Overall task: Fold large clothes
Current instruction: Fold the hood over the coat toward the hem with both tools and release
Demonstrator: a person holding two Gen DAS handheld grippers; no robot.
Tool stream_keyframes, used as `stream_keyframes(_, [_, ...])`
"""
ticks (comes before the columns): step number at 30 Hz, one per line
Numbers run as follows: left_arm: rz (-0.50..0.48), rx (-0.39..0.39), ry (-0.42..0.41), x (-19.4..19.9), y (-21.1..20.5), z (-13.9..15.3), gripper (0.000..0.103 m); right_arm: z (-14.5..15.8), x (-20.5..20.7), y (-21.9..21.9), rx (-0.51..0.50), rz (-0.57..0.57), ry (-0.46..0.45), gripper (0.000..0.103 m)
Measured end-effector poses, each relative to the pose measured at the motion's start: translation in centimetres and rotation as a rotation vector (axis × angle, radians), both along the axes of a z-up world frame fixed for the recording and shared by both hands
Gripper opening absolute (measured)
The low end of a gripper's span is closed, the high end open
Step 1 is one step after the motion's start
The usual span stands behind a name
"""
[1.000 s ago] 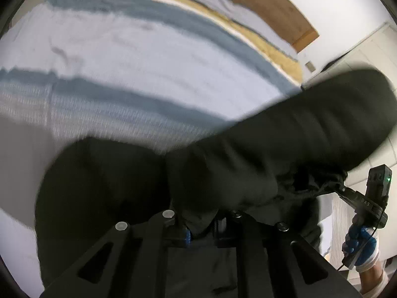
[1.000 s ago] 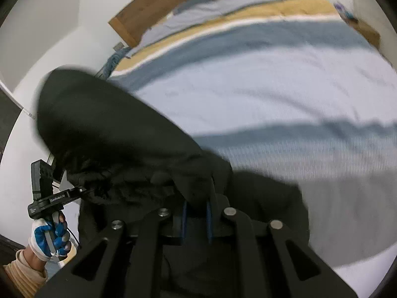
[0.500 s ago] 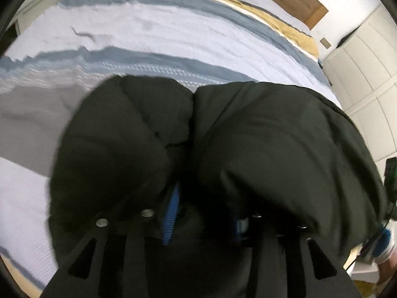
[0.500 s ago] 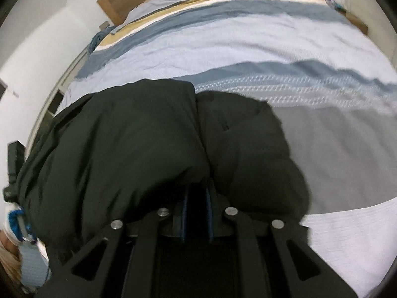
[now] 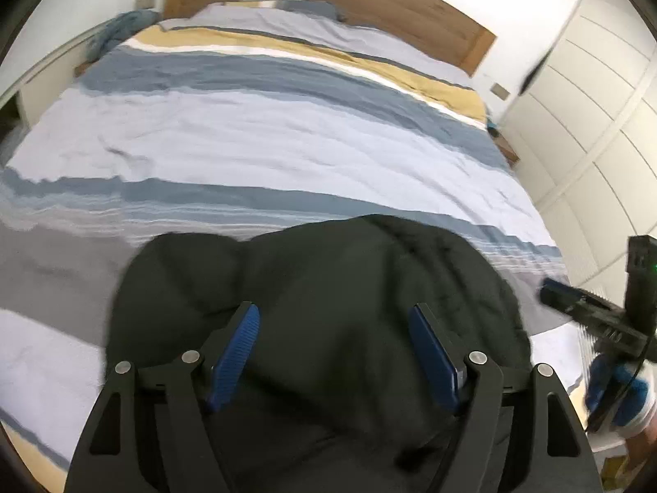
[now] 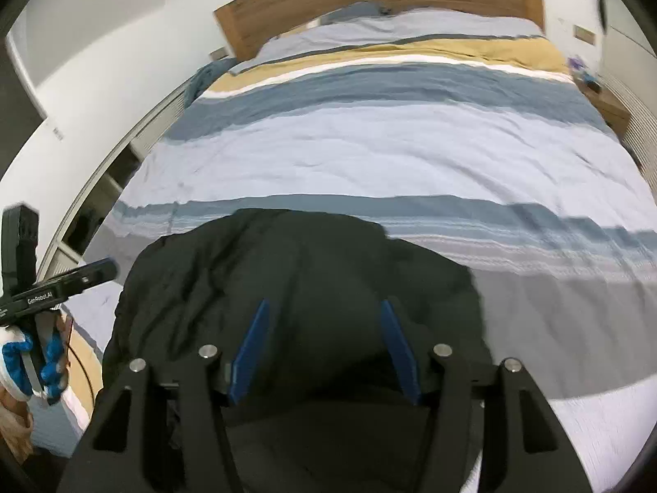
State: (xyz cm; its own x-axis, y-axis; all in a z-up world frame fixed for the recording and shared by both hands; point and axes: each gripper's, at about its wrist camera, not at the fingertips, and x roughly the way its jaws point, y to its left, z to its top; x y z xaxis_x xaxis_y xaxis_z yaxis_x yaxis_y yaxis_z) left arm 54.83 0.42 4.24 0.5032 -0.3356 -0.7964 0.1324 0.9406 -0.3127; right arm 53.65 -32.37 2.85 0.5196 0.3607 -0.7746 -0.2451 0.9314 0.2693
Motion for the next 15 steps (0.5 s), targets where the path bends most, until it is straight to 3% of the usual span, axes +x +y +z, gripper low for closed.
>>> stream_keyframes(5, [-0.050, 0.005, 0.043, 1.4, -3.7, -3.3, 0.074, -2.3, 0.6, 3.3, -0.038, 0.065, 0.029, 0.056])
stream_keyframes(10, [-0.053, 0.078, 0.145, -0.1, -4.3, -8.7, 0.074, -6.5, -0.2, 4.5, -0.131, 0.105, 0.083, 0.056])
stream_keyframes(15, [-0.063, 0.123, 0.182, -0.9, -4.4, -12.1, 0.074, -10.7, -1.1, 4.2, -0.190, 0.118, 0.127, 0.056])
